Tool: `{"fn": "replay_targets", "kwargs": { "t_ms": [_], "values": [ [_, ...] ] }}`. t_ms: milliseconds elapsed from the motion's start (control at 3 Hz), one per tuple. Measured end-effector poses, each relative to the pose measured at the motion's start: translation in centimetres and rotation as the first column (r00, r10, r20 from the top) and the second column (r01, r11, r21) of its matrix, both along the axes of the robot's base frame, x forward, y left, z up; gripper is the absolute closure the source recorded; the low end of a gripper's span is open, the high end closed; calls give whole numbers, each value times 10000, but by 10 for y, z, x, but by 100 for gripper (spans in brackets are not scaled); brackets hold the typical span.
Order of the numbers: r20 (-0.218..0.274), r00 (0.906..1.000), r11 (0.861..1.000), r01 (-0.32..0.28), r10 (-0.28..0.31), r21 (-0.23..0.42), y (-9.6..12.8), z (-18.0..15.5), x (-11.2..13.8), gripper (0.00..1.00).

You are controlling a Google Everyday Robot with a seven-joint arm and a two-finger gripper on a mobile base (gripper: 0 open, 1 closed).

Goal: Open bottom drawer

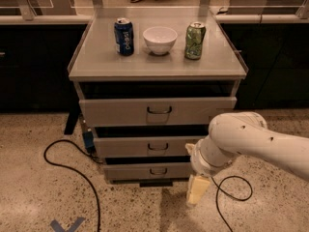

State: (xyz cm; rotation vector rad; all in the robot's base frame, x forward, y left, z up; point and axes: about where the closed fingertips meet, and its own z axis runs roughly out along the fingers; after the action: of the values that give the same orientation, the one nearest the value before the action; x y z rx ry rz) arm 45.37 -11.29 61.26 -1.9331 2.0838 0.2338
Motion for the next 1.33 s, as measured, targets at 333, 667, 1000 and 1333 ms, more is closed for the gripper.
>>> {"fn": "replay_targets", "kwargs": {
  "t_ms": [333,667,1000,1333],
  "values": [
    [-2,10000,10000,-1,1,0,0,0,0,0],
    [-737,9969,9995,-275,284,135,9,-52,-13,0],
    [-1915,9815,9998,52,-10,216,5,-135,-22,0],
    [-2694,9602,9941,917,-730,575,-14,-181,-23,0]
  ]
}}
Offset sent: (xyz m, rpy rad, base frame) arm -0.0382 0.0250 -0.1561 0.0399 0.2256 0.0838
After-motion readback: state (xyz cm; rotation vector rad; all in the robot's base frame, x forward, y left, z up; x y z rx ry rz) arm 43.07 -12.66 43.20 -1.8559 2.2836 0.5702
